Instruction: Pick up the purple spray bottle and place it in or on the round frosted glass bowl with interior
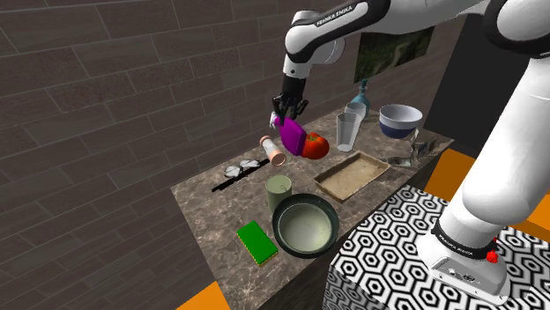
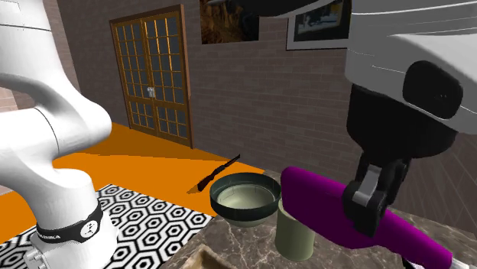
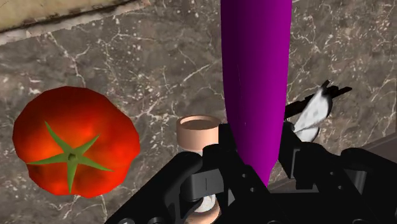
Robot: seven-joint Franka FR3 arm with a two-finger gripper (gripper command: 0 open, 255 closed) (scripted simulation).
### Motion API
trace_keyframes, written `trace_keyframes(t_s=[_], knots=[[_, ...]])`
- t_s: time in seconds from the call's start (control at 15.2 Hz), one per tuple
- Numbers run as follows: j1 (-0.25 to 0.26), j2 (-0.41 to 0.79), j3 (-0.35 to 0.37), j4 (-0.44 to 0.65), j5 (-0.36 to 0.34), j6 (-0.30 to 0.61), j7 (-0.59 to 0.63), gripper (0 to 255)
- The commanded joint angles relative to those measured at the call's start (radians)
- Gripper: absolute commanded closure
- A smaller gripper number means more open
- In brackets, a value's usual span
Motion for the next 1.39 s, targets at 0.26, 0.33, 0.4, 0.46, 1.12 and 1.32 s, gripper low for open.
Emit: trace_keyframes(t_s=[0.26, 0.33, 0.4, 0.46, 1.12, 1.32], knots=[[0.049, -0.177, 0.051, -0.206, 0.019, 0.053, 0.08, 255], [0.057, -0.204, 0.061, -0.235, 0.024, 0.059, 0.095, 255], [0.066, -0.231, 0.071, -0.263, 0.029, 0.064, 0.11, 255], [0.075, -0.257, 0.082, -0.29, 0.034, 0.069, 0.126, 255], [0.179, -0.494, 0.212, -0.496, 0.109, 0.091, 0.306, 255], [0.214, -0.55, 0.255, -0.534, 0.136, 0.09, 0.365, 255]])
